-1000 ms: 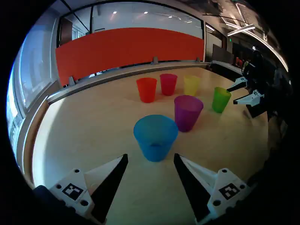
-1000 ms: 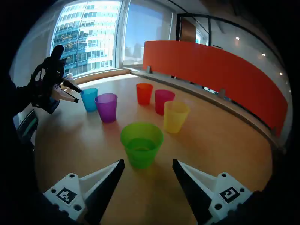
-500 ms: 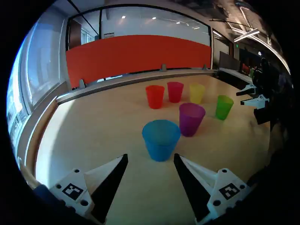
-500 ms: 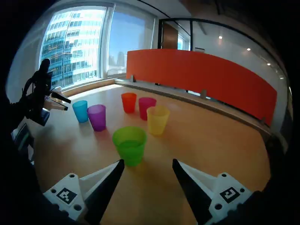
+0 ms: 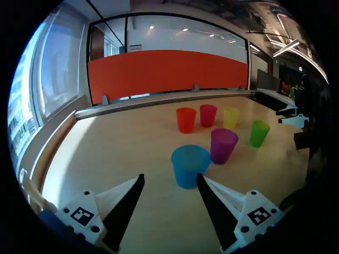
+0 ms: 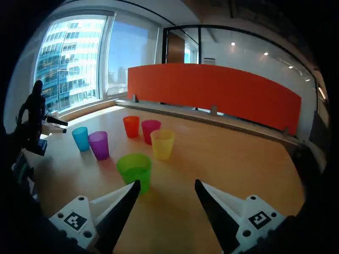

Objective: Pour water

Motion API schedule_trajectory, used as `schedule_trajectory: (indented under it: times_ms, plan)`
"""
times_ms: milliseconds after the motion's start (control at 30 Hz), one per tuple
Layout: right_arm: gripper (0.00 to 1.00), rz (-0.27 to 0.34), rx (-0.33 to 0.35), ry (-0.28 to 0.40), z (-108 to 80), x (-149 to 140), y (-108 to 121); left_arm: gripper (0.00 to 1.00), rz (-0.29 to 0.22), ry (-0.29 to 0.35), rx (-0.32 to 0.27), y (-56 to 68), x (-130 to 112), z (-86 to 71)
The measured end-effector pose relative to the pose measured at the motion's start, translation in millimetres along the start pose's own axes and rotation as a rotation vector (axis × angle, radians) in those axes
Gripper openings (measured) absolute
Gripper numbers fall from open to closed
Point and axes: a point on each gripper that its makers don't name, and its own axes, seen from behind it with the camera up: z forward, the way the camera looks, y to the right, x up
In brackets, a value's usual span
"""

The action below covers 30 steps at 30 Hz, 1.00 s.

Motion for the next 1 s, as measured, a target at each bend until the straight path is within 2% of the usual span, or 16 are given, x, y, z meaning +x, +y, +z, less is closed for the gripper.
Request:
schedule_trajectory:
  times_ms: [300, 500, 800, 1000]
  plan:
    - [0.99, 0.049, -0.122, 0.084, 3.1, 24, 25, 0.91, -0.058, 0.087, 0.066, -10.5, 18, -2.7]
    - [0.99, 0.041, -0.21, 0.139, 0.4, 34, 41, 0.91, -0.084, 0.145, 0.12, -17.5, 27, -6.8]
    - [0.99, 0.068, -0.357, 0.214, -9.1, 52, 65, 0.91, -0.103, 0.274, 0.186, -21.1, 59, -16.7]
    - [0.99, 0.093, -0.414, 0.28, -17.7, 66, 70, 0.91, -0.12, 0.346, 0.223, -19.4, 80, -21.8]
